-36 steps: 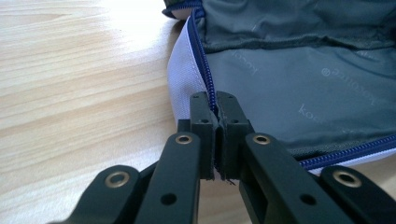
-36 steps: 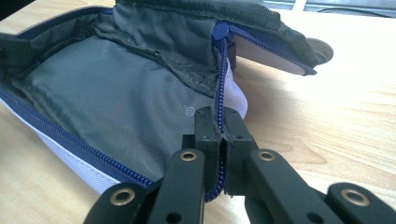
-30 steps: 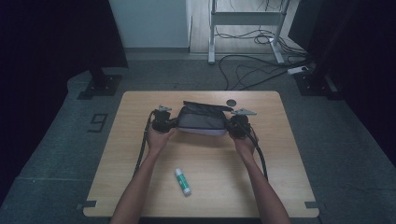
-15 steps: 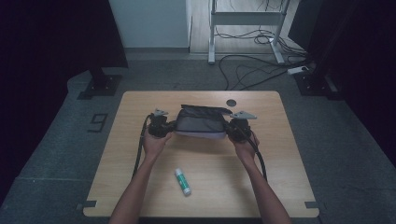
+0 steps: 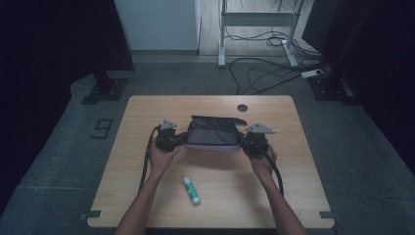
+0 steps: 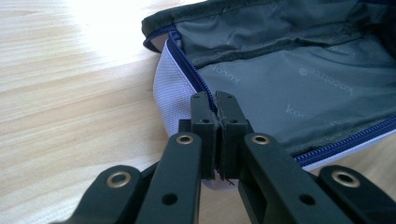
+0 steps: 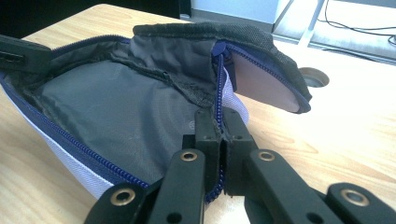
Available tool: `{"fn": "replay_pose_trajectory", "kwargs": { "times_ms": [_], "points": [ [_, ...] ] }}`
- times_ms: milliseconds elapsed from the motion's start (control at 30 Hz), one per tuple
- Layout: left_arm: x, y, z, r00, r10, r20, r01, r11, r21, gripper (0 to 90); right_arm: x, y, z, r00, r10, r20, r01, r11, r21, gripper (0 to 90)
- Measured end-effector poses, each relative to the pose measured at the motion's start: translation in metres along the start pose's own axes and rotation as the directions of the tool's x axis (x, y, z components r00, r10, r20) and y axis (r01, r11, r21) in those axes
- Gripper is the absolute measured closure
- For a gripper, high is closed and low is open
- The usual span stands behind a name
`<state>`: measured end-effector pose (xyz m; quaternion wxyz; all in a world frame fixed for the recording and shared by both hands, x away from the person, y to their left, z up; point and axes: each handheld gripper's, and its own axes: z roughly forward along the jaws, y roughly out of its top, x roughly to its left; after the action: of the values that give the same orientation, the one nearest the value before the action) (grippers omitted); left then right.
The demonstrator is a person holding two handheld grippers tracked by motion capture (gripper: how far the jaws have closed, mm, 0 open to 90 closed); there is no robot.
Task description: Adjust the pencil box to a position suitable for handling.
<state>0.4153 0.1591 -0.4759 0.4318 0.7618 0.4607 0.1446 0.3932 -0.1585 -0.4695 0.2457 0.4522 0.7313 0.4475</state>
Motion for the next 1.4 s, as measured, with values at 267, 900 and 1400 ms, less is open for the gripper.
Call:
{"fn": "replay_pose_trajectory", "kwargs": {
  "times_ms": [267, 900, 1400],
  "points": [
    [-0.006, -0.019, -0.007, 0.9996, -0.006, 0.027, 0.006, 1.0, -0.003, 87.8, 0.005, -0.016, -0.011, 0.9999, -0.001, -0.013, 0.001, 1.0, -0.007, 86.4],
    [-0.009, -0.047, 0.018, 0.9998, -0.014, 0.016, 0.013, 0.9968, 0.079, 68.3, 0.006, -0.056, 0.018, 0.9999, -0.002, 0.013, -0.001, 0.984, 0.179, 74.0],
    [-0.014, -0.047, 0.009, 1.0, -0.006, 0.0, 0.006, 1.0, -0.008, 31.9, 0.004, -0.054, 0.005, 0.9986, 0.043, 0.032, -0.045, 0.997, 0.063, 40.6]
  ]
}}
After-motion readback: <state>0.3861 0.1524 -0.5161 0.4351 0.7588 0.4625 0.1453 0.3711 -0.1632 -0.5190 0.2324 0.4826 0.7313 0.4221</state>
